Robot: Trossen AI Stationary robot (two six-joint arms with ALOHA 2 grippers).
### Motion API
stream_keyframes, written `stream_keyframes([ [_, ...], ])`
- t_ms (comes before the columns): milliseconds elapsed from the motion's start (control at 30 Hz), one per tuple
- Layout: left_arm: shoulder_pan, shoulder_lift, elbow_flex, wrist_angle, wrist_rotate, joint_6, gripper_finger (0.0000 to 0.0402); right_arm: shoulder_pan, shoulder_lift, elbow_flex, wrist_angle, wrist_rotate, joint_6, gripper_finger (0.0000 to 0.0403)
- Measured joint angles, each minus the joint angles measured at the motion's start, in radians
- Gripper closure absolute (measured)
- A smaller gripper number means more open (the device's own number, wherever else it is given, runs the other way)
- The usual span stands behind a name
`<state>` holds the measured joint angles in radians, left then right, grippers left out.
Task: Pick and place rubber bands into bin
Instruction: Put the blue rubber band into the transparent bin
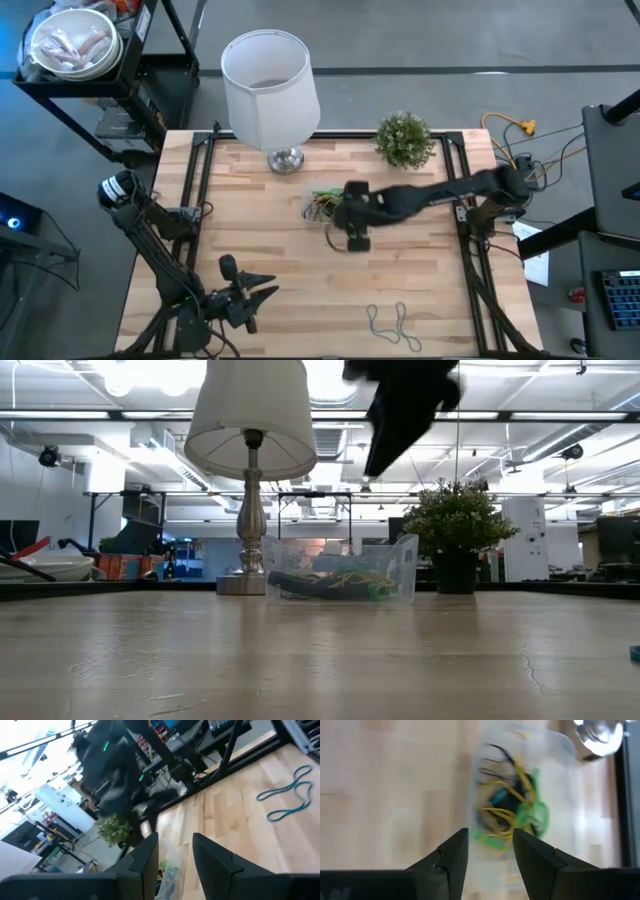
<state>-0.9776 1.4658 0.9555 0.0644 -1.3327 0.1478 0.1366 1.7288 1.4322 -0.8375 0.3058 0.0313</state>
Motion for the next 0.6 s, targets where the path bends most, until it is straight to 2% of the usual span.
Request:
stream_keyframes([
  [267,0.038,0.000,-0.002,0.003,0.039,0.094,0.0297,0.309,-0.045,0.000,-0.042,-0.001,0.252,0.0259],
  [433,0.055,0.000,-0.002,0.003,0.067,0.133,0.0297,0.501,0.006,-0.008,0.002,0.000,0.406,0.0261],
  [600,0.062,0.000,-0.002,0.005,0.072,0.148,0.0297,0.634,0.087,-0.006,0.078,0.004,0.527,0.0269],
])
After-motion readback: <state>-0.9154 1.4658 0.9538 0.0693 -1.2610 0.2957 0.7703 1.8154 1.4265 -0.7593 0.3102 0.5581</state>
